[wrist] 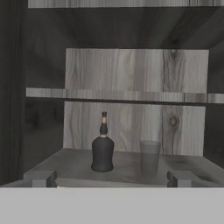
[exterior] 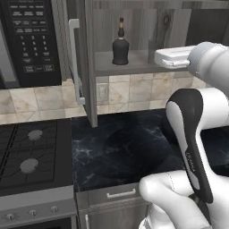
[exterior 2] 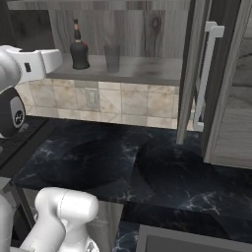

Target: There is a bowl on the dining counter. Grab a lemon wedge from the fridge and place it in the bowl. Then get the liquor bottle and glass cup from the cabinet and place them next to the bowl.

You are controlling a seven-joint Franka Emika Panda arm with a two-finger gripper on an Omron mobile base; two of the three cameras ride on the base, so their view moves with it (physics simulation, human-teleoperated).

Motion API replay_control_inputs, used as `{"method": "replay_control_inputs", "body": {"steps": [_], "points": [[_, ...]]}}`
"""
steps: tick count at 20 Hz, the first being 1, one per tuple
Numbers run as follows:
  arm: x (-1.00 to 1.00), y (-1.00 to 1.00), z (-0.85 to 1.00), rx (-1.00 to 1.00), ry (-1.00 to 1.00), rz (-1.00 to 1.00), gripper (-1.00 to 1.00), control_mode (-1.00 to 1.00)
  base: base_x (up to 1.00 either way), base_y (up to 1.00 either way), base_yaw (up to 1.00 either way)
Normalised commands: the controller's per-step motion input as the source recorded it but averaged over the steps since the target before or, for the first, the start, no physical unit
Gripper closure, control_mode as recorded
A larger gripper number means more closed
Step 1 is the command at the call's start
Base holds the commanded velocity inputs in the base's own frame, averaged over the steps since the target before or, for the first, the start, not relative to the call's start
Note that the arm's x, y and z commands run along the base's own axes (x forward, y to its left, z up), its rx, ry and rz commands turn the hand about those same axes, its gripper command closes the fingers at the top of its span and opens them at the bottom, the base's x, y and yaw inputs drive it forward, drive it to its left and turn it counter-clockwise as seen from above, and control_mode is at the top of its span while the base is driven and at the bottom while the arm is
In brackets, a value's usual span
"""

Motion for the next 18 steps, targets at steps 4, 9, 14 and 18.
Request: {"method": "replay_control_inputs", "body": {"steps": [4,9,14,18], "points": [[0.0,0.0,0.0,0.0,0.0,0.0,-1.0,-1.0,0.0,0.0,0.0],[0.0,0.0,0.0,0.0,-0.01,0.0,-1.0,-1.0,0.0,0.0,0.0],[0.06,0.0,0.0,0.02,-0.03,0.0,-1.0,-1.0,0.0,0.0,0.0],[0.31,0.0,0.0,0.04,0.0,0.0,-1.0,-1.0,0.0,0.0,0.0]]}}
